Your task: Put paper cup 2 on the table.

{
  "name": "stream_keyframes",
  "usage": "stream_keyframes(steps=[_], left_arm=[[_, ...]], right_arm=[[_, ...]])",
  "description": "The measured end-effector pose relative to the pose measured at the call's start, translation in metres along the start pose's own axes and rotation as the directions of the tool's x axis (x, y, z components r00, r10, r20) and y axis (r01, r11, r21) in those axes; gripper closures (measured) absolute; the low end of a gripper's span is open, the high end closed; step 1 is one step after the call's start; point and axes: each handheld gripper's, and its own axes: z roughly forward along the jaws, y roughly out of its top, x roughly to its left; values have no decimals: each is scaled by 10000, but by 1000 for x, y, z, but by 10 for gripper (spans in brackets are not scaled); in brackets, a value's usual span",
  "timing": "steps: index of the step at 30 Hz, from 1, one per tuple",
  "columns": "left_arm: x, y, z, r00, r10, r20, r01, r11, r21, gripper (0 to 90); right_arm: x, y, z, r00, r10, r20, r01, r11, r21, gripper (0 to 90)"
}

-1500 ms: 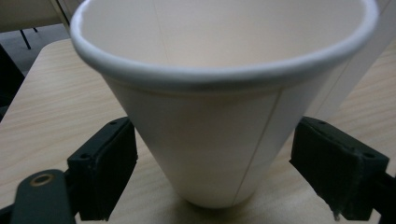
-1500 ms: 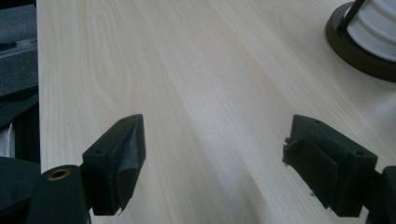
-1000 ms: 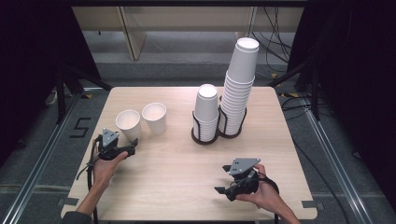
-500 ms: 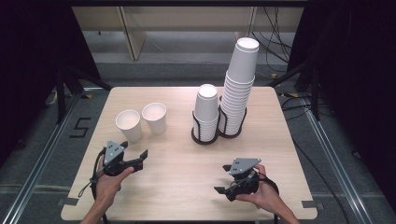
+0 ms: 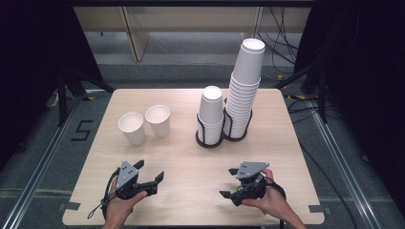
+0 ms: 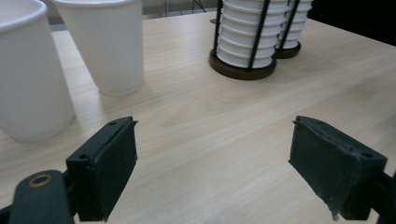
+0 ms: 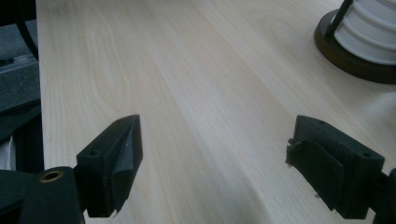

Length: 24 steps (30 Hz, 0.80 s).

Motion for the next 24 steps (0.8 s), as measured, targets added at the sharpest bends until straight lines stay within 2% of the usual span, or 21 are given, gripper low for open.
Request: stream_keyframes(steps=[3, 7, 9, 10, 12, 14, 15, 18, 21, 22, 23, 24], left_arm=[[-6, -3, -1, 9998, 146, 160, -146, 9999, 7, 143], [-13, -6, -2, 9987, 303, 414, -299, 9995, -84, 143], [-18, -8, -4, 9980, 409, 479, -414, 9991, 92, 143], [-21, -10, -4, 9977, 408, 545, -413, 9991, 81, 143], [-25, -11, -5, 9962, 553, 671, -566, 9982, 173, 143], [-30, -13, -6, 9944, 670, 822, -693, 9973, 257, 143], [-31, -14, -6, 9933, 717, 906, -739, 9970, 219, 143], [-36, -16, -7, 9901, 867, 1106, -904, 9955, 289, 143], [-41, -17, -9, 9880, 911, 1244, -969, 9944, 413, 143], [-42, -18, -9, 9871, 878, 1340, -929, 9952, 323, 143], [-44, -17, -11, 9866, 963, 1320, -1033, 9935, 473, 143], [-46, -18, -11, 9863, 911, 1378, -969, 9946, 364, 143]], right_arm=[[1, -1, -1, 10000, -12, 48, 12, 9999, -119, 179], [3, -2, -4, 9998, 195, 37, -194, 9996, -215, 175], [3, -3, -6, 9998, 151, 158, -146, 9993, -344, 169], [4, -4, -7, 9996, 280, 105, -276, 9989, -386, 167], [5, -5, -9, 9990, 391, 212, -380, 9981, -475, 158], [6, -6, -11, 9986, 519, 94, -514, 9975, -479, 158], [7, -7, -11, 9990, 415, 193, -403, 9975, -582, 159], [10, -9, -14, 9986, 483, 225, -468, 9971, -593, 158], [13, -11, -15, 9984, 501, 272, -484, 9969, -617, 158], [13, -12, -15, 9987, 457, 226, -443, 9971, -622, 159], [14, -13, -15, 9984, 482, 282, -463, 9968, -647, 158], [14, -14, -16, 9983, 464, 348, -442, 9972, -598, 158]])
